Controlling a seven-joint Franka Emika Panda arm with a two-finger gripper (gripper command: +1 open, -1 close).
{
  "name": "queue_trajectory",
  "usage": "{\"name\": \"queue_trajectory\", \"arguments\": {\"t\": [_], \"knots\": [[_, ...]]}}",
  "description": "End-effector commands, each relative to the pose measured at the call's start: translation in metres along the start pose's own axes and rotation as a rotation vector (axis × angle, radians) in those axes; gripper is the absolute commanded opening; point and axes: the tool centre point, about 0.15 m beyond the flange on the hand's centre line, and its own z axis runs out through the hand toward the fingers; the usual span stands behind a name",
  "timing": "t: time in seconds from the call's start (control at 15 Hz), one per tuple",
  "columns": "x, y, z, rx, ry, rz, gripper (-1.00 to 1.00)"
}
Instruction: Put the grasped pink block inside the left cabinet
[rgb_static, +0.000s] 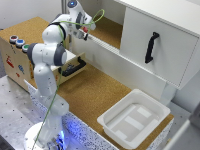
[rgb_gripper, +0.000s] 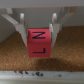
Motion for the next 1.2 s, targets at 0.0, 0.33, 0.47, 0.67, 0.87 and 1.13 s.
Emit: {"name": "queue_trajectory", "arguments": {"t": [0.0, 0.33, 0.47, 0.67, 0.87, 1.13], "knots": [[0.035, -0.018, 0.035, -0.132, -0.114, -0.011, -1.00], [0.017, -0.011, 0.022, -0.158, -0.103, 0.018, 1.00], [0.003, -0.007, 0.016, -0.138, -0.102, 0.043, 1.00], [-0.018, -0.003, 0.007, -0.115, -0.098, 0.064, 1.00], [-0.053, -0.007, -0.018, -0.078, -0.086, 0.079, 1.00], [-0.108, -0.014, -0.047, -0.033, -0.103, 0.099, 1.00]]}}
